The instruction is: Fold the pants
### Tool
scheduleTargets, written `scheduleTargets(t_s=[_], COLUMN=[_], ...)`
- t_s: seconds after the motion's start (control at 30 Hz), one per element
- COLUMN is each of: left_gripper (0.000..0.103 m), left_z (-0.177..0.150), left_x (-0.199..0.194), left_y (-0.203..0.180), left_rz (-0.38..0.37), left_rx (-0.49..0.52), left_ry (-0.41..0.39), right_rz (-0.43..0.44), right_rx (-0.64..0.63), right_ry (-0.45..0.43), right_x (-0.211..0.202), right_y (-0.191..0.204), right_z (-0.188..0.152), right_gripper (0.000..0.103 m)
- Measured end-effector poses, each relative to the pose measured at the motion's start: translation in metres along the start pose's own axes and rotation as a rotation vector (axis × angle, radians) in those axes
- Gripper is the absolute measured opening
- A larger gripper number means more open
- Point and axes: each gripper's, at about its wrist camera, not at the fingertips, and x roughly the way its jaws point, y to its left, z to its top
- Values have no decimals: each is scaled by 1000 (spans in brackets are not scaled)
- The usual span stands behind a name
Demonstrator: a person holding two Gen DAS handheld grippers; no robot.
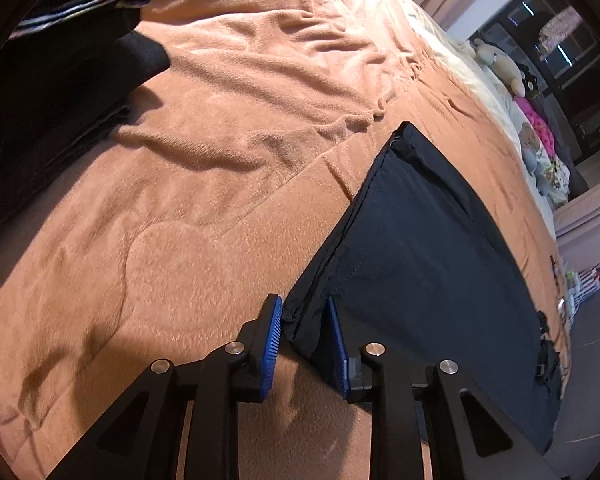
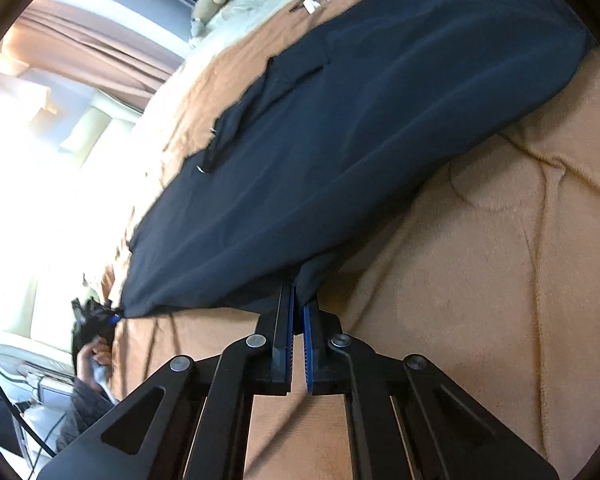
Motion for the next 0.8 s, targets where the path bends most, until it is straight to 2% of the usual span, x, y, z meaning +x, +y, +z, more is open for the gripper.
scheduleTargets(t_s=[0.03, 0.1, 0.13, 0.17, 0.23, 0.47, 0.8], left_gripper=[30, 47, 50, 55, 55, 55, 55], left_z=[-1, -5, -7, -9, -13, -15, -5], left_x=[-2, -5, -7, -8, -8, 3, 14], left_y=[2, 5, 6, 6, 5, 3, -4], left_rz=[-19, -68, -86, -100, -115, -134, -124], left_rx=[-14, -42, -51, -59, -72, -97, -33], left_ry=[7, 19, 20, 22, 32, 23, -46], right_rz=[5, 9, 18, 31, 48, 96, 142], right_rx=[16, 17, 15, 19, 30, 88, 143], right_ry=[1, -2, -6, -11, -30, -52, -115], right_x=[1, 1, 0, 0, -2, 3, 16], right_y=[-1, -2, -1, -2, -3, -22, -34], right_z=[0, 0, -1, -2, -4, -7, -7], right_gripper=[3, 6, 14, 27, 44, 45, 45])
